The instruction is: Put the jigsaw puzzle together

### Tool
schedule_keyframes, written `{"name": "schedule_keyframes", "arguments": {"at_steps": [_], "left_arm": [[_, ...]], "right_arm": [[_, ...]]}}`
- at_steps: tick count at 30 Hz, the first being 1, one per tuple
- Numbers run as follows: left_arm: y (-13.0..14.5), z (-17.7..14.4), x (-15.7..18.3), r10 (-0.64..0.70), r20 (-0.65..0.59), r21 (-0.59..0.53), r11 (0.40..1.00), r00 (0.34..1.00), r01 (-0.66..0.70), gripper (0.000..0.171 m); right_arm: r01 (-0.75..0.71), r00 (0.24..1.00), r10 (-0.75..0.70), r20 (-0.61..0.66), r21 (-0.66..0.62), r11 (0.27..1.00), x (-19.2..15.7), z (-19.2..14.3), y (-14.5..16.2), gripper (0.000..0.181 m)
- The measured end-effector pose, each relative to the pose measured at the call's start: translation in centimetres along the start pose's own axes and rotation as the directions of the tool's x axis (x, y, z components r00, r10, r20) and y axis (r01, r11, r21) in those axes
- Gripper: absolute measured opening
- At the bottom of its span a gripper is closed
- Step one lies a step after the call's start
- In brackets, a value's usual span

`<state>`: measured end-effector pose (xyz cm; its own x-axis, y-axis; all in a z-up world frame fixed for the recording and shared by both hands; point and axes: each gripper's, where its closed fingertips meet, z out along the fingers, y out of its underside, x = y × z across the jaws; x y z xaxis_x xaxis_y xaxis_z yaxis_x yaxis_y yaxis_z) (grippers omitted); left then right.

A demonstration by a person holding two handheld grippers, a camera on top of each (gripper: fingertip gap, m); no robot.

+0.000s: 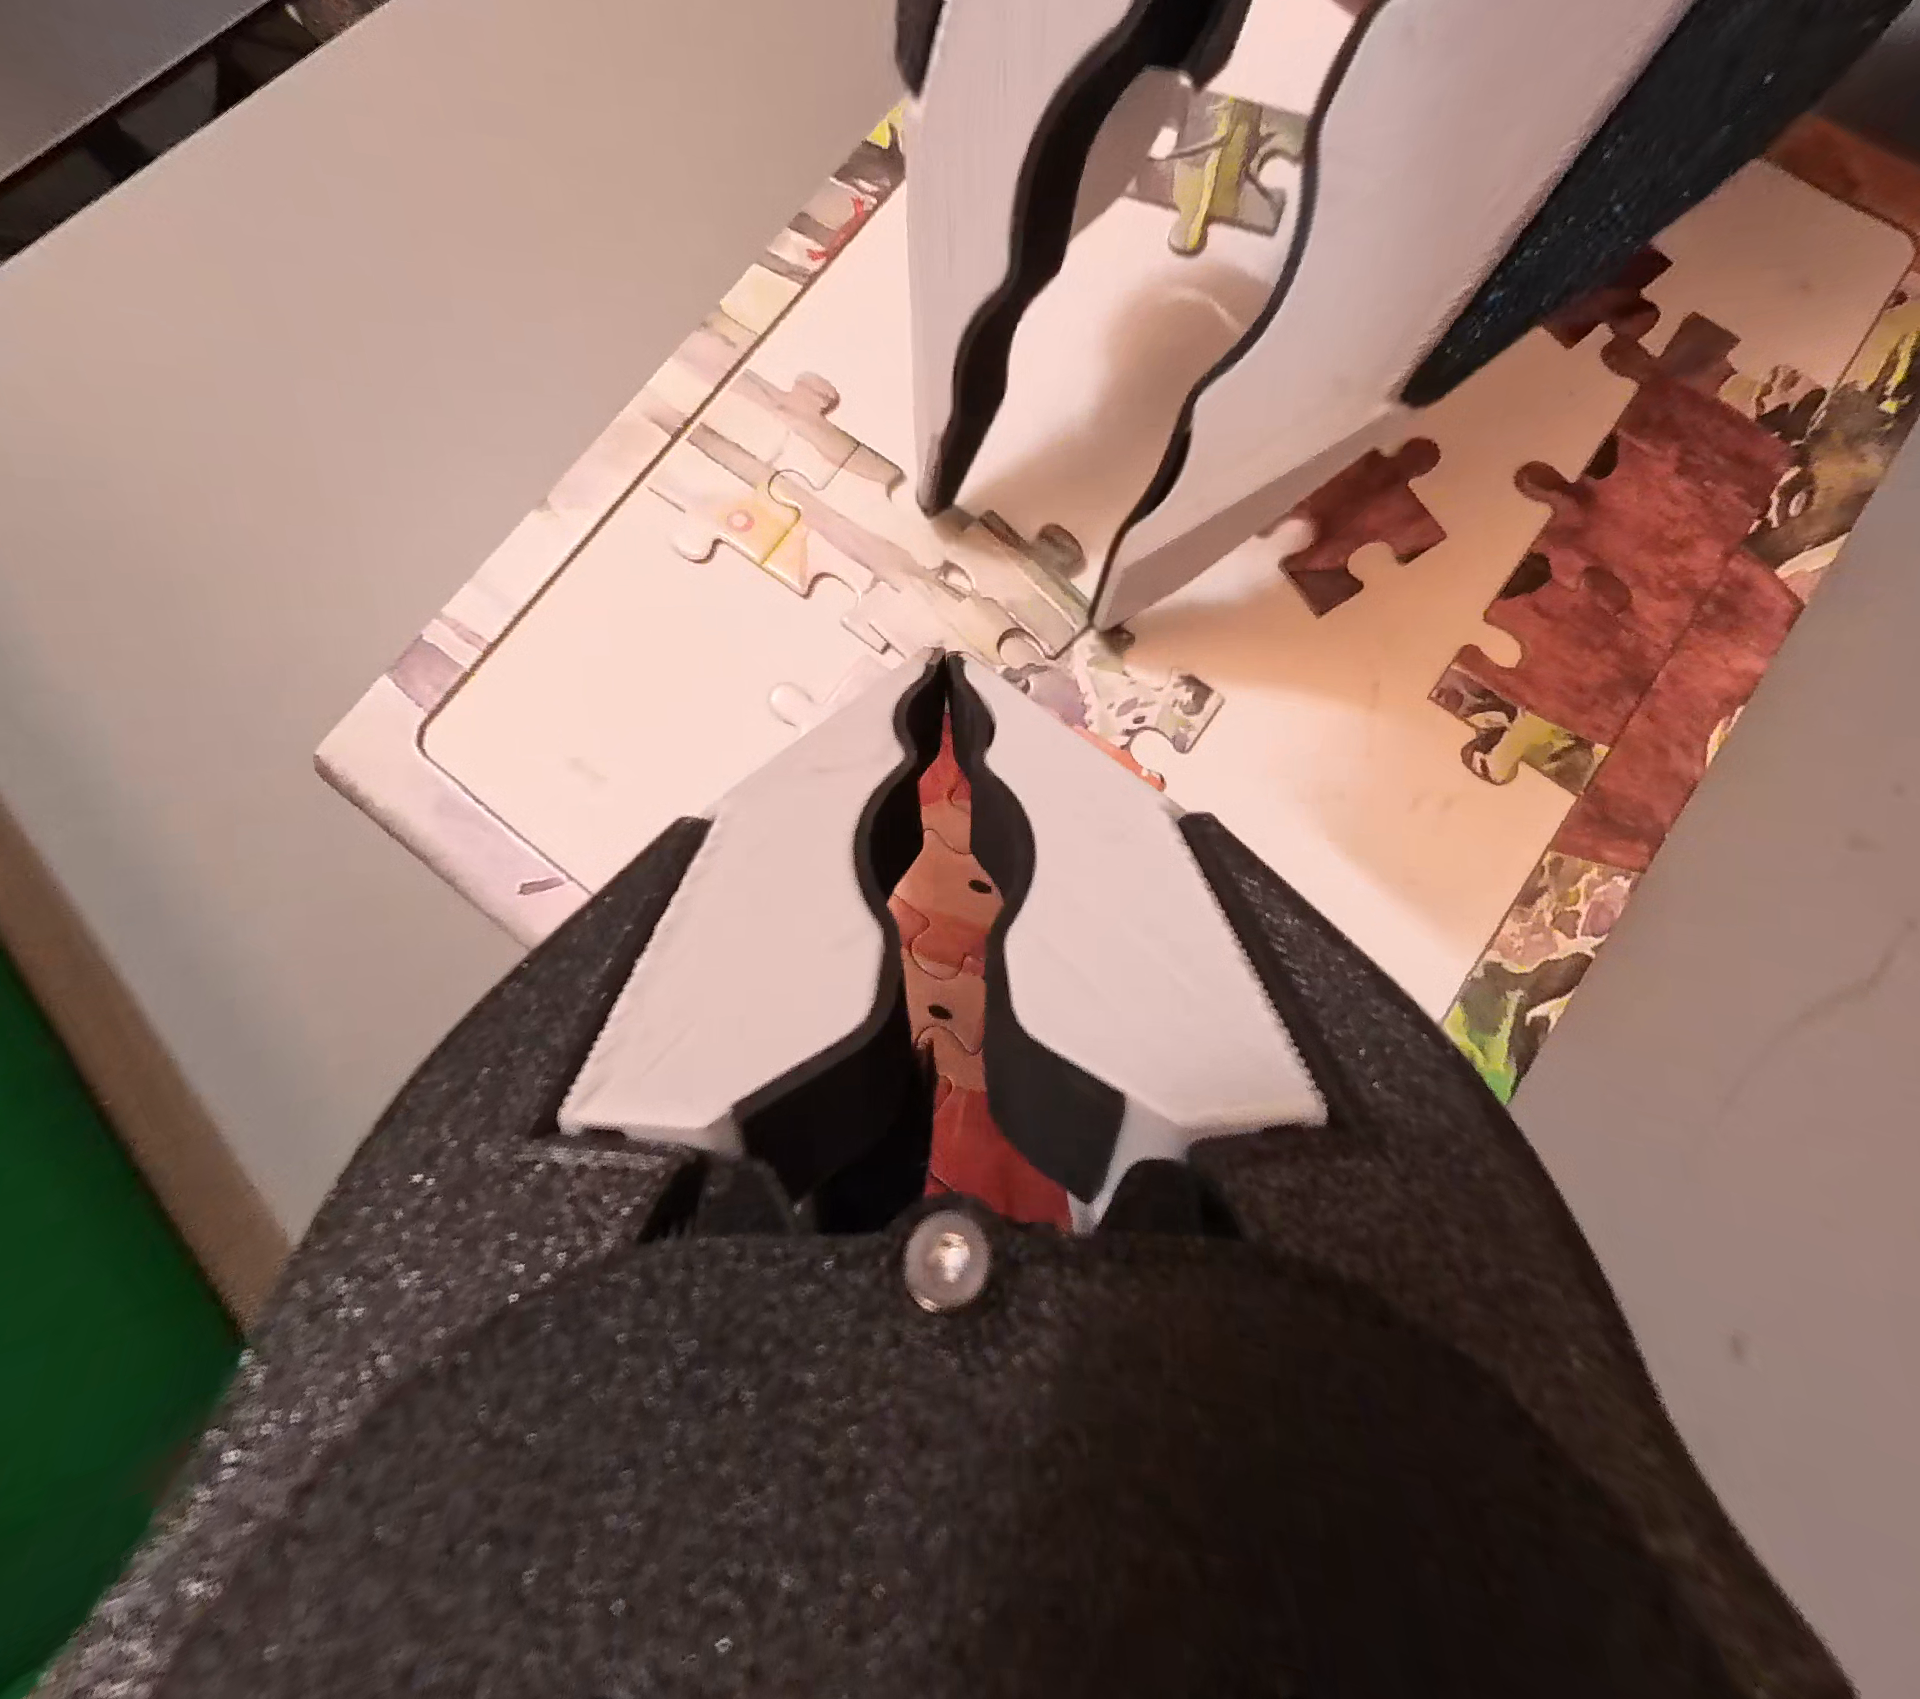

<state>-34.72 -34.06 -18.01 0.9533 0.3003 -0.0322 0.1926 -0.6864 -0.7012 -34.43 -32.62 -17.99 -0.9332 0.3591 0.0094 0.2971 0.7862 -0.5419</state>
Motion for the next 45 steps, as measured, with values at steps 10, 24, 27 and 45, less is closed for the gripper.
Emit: {"name": "schedule_keyframes", "arguments": {"at_steps": [10,24,27,45], "left_arm": [[0.3,-0.2,0.1,-0.036,-0.017,-0.007,0.999,0.999,0.036,0.0],[0.0,0.2,-0.5,-0.05,-0.027,-0.009,0.999,0.998,0.049,0.0],[0.0,0.2,-0.5,-0.05,-0.021,-0.002,0.999,0.999,0.05,0.0],[0.6,-1.1,-1.5,-0.058,0.04,0.003,0.998,0.998,0.057,0.0]], "right_arm": [[-0.052,0.998,0.053,-0.027,0.035,0.998,0.0,0.3,-0.3,0.014],[-0.089,0.996,0.089,-0.02,0.028,0.996,1.5,-0.4,-0.9,0.007],[-0.136,0.988,0.14,-0.069,0.068,0.988,3.2,-0.1,-1.4,0.003],[-0.185,0.983,0.186,-0.007,0.086,0.979,1.8,0.8,-0.9,0.0]]}}
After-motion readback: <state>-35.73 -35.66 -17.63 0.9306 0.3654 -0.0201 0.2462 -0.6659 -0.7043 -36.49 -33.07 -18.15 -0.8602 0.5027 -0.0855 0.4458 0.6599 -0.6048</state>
